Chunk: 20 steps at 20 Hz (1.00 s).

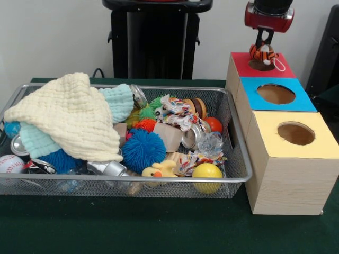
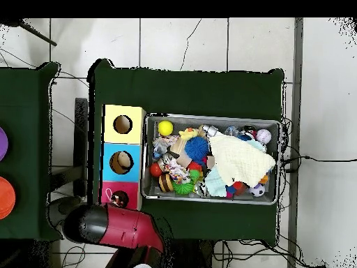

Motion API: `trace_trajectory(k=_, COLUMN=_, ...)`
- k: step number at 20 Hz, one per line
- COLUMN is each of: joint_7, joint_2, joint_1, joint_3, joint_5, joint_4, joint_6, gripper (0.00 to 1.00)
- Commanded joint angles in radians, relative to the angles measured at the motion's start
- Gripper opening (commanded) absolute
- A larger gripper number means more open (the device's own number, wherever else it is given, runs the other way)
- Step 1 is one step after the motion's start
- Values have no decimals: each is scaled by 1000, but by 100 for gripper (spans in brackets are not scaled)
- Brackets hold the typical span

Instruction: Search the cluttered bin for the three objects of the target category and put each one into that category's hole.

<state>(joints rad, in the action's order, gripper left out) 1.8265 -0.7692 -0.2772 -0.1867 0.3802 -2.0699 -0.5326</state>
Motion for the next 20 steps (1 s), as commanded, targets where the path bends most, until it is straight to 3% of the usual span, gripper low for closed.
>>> trace_trajectory(k=1, joint_7=175, joint_2=54, joint_1=6, joint_3=30, joint_5=-32, joint_4=58, joint_6=173, gripper=0)
trace_trajectory(k=6, joint_7=172, joint_2=56, joint_1=-1, joint_3=22, joint_5=-47, joint_4=64, joint_6=224, gripper=0)
trace_trajectory(k=20, joint_7=117, joint_2=69, joint_1=10, joint_3=20, joint_5=-66, joint_4=75, joint_6=224, gripper=0)
